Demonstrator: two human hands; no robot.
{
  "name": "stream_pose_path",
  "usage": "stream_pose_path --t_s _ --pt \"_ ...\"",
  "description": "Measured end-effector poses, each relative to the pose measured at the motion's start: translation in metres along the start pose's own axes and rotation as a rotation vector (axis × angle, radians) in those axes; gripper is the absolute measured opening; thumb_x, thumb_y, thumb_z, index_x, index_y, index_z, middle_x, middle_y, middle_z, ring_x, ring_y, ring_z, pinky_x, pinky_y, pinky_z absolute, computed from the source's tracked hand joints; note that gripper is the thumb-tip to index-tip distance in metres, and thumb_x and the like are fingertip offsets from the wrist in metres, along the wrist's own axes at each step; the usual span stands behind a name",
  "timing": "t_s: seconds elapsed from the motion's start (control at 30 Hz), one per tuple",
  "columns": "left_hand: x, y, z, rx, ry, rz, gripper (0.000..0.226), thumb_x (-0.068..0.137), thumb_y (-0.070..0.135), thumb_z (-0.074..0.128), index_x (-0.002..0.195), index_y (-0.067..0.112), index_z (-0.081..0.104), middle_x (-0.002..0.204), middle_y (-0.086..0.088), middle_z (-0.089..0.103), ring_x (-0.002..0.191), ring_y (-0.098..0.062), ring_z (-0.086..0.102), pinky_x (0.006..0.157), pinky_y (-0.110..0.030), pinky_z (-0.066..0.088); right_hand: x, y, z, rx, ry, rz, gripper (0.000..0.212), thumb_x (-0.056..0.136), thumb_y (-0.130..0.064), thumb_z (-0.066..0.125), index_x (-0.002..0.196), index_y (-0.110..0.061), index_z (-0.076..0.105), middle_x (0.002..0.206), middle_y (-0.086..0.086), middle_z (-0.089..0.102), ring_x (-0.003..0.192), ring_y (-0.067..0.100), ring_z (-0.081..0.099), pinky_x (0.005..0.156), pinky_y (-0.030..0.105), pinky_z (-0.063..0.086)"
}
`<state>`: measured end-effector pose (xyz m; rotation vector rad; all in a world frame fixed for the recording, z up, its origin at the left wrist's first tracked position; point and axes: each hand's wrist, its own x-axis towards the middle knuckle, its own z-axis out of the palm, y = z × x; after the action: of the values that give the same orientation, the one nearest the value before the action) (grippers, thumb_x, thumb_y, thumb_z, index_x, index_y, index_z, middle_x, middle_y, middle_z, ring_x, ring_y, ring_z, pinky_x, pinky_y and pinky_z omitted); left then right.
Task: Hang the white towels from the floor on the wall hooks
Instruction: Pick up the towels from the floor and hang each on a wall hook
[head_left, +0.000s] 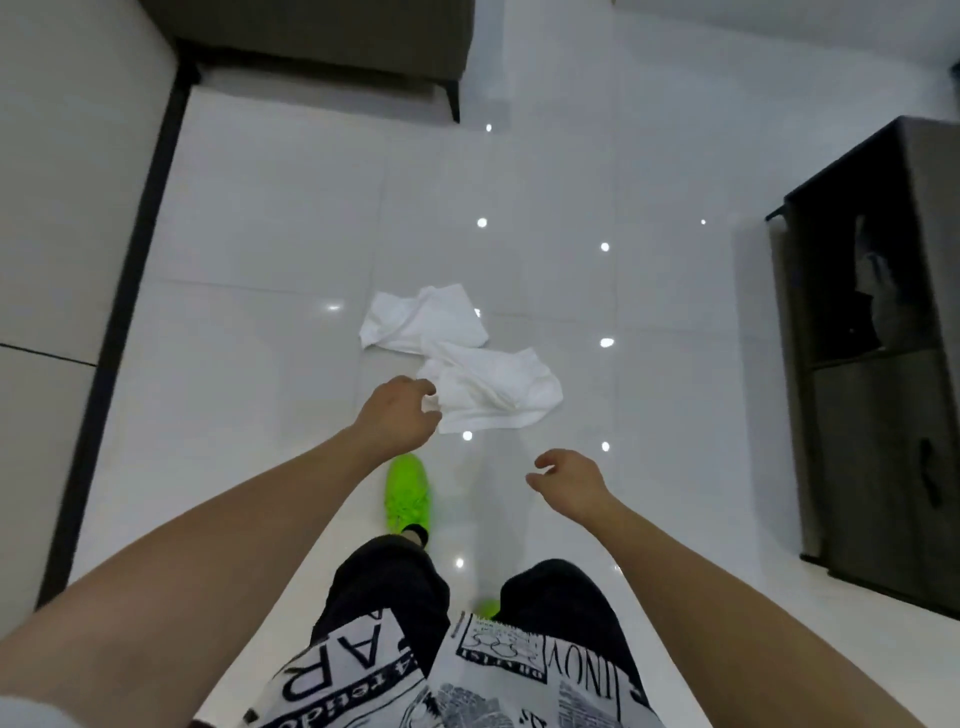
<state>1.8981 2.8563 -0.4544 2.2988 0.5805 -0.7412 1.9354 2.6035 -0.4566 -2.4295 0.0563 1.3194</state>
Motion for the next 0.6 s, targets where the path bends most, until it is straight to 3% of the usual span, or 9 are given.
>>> stream_pose_path --t_s 0.17,0.3,0.43,0.6 --pt "0.059 0.001 0.002 -0.075 -0.018 -0.093 0.048 0.094 0.031 0.058 0.139 0.016 0.053 0.139 -0.014 0.051 0.124 -0.028 0.051 0.096 -0.028 0.037 0.074 -0.004 -0.010 -0.028 -0.039 0.047 0.039 0.088 -0.032 0.066 0.122 -0.013 0.066 0.123 0.006 0.067 0.114 0.022 0.061 0.097 0.028 0.044" --pt "0.111 0.003 0.037 -0.170 -0.003 -0.203 0.045 0.093 0.031 0.059 0.136 0.018 0.056 0.135 -0.012 0.054 0.123 -0.028 0.051 0.102 -0.033 0.038 0.155 0.010 -0.006 -0.118 -0.116 0.051 0.035 0.086 -0.031 0.069 0.116 -0.013 0.070 0.118 0.006 0.069 0.112 0.024 0.062 0.092 0.026 0.044" --pt "0.176 -0.005 0.107 -0.230 0.019 -0.311 0.041 0.094 0.029 0.061 0.132 0.016 0.059 0.130 -0.011 0.058 0.118 -0.027 0.055 0.101 -0.033 0.041 0.278 0.037 0.000 -0.221 -0.189 -0.009 0.033 0.084 -0.033 0.067 0.112 -0.016 0.071 0.116 0.005 0.069 0.112 0.025 0.062 0.087 0.025 0.042" --pt "0.266 -0.029 0.223 -0.306 -0.014 -0.472 0.038 0.092 0.028 0.062 0.129 0.017 0.062 0.125 -0.010 0.061 0.112 -0.026 0.058 0.100 -0.034 0.043 0.440 0.080 0.033 -0.356 -0.183 -0.065 0.027 0.087 -0.030 0.062 0.103 -0.009 0.069 0.113 0.011 0.068 0.110 0.031 0.060 0.090 0.033 0.046"
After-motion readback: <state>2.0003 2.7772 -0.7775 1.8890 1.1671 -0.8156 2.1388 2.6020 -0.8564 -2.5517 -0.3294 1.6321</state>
